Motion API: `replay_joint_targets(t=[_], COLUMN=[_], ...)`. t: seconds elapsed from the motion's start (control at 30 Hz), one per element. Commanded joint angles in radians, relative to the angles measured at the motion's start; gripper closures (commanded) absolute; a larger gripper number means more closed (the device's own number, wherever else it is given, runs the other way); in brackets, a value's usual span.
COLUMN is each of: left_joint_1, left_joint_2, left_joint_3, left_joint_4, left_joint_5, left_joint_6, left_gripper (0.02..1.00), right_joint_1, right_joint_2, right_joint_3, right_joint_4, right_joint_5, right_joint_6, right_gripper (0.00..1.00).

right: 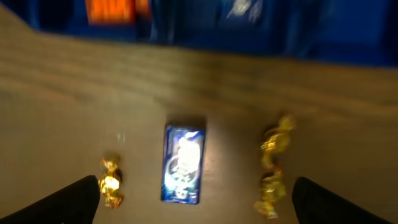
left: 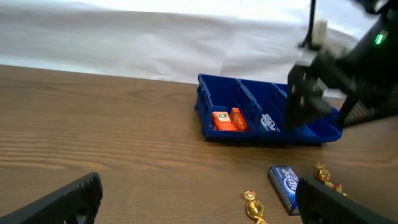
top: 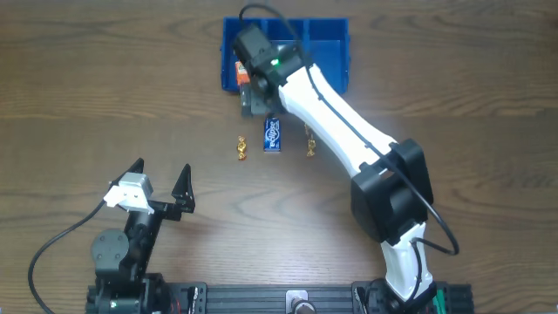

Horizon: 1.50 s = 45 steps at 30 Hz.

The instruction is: Sort Candies Into Trays

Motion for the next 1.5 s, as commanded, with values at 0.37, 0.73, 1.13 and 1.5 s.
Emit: replay_joint_targets(t=[0.37, 0.73, 1.13, 1.5], left_joint_1=[0.006, 0.006, 0.006, 0.006], left_joint_2=[-0.006, -0.006, -0.006, -0.006], left_joint_3=[-0.021, -0.021, -0.02, -0.021], left_joint_4=[-0.037, -0.037, -0.037, -0.037], left_joint_5=[0.04, 0.04, 0.04, 0.04], left_joint_6=[-0.005, -0.005, -0.005, -0.005], left_gripper=[0.02, 0.023, 0.02, 0.023], right_joint_1=[0.063, 0.06, 0.035, 0.032], right_joint_2=[0.045, 0.093, 0.108, 0.108], right_joint_3=[-0.227, -0.231, -0.231, -0.231], right_joint_4=[0.191, 0.205, 0.208, 0.203], right_joint_5=[-0.056, -0.036, -0.028, -0.013], right_joint_6=[0.098, 0.108, 0.127, 0.126], right_gripper=[0.001, 0.001, 0.362, 0.638])
